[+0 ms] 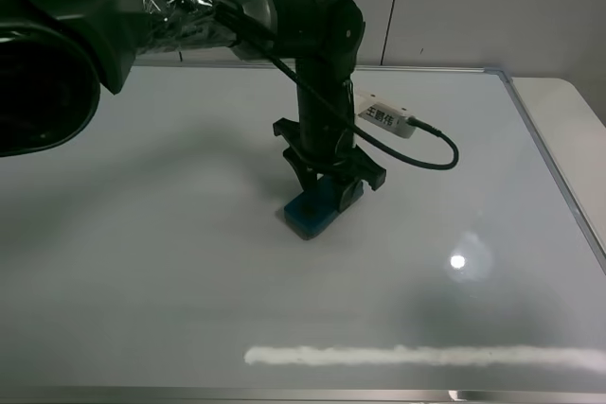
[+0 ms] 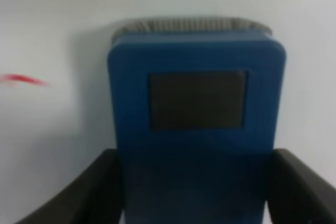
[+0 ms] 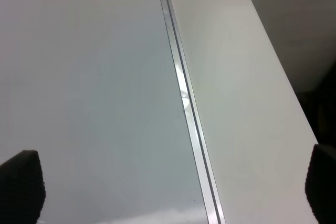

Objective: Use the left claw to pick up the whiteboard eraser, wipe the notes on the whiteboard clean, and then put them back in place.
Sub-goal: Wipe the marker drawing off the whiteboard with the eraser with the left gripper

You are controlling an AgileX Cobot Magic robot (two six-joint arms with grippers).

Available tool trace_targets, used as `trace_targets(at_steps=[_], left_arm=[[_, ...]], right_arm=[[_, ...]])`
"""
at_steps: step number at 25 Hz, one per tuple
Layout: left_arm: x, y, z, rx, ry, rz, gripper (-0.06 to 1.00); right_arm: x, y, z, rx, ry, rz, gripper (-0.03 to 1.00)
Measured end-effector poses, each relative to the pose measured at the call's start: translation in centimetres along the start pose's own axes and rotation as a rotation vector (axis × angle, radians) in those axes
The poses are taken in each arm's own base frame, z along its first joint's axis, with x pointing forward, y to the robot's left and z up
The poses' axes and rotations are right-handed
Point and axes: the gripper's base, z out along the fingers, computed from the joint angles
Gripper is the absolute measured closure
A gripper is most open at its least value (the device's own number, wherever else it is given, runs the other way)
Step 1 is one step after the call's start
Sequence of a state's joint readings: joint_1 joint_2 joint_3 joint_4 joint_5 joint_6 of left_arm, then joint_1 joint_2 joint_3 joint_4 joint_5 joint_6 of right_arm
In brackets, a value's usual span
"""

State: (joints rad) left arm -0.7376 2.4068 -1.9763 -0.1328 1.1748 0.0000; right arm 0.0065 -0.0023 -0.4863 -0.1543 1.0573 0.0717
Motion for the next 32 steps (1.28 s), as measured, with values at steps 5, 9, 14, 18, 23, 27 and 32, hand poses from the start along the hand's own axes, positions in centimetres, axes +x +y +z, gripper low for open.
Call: trace_targets(at_steps=[5, 9, 14, 18, 23, 27, 32], left_arm=[[-1.1, 5.3, -0.2, 0.024, -0.003, -0.119, 0.39], [-0.7, 11.2, -1.0, -0.044, -0.023, -0.242, 0.39], [0.3, 16.2, -1.7, -0.132, -0.025, -0.327, 0.39], [0.4, 16.5, -2.0, -0.138, -0.031, -0.345, 0.39], [0.6, 16.6, -2.6, -0.157, -0.038, -0.339, 0.39], [1.0, 16.5, -2.8, -0.181, -0.03, -0.326, 0.39], [1.9, 14.8, -2.3, -0.185, 0.018, -0.293, 0.39]], right_arm=[[0.0, 0.0, 0.0, 0.0, 0.0, 0.0, -0.02], [0.0, 0.0, 0.0, 0.0, 0.0, 0.0, -0.02], [0.0, 0.0, 0.0, 0.0, 0.0, 0.0, -0.02], [0.0, 0.0, 0.0, 0.0, 0.0, 0.0, -0.02], [0.0, 0.0, 0.0, 0.0, 0.0, 0.0, -0.02], [0.0, 0.0, 0.0, 0.0, 0.0, 0.0, -0.02], [0.0, 0.0, 0.0, 0.0, 0.0, 0.0, -0.02]])
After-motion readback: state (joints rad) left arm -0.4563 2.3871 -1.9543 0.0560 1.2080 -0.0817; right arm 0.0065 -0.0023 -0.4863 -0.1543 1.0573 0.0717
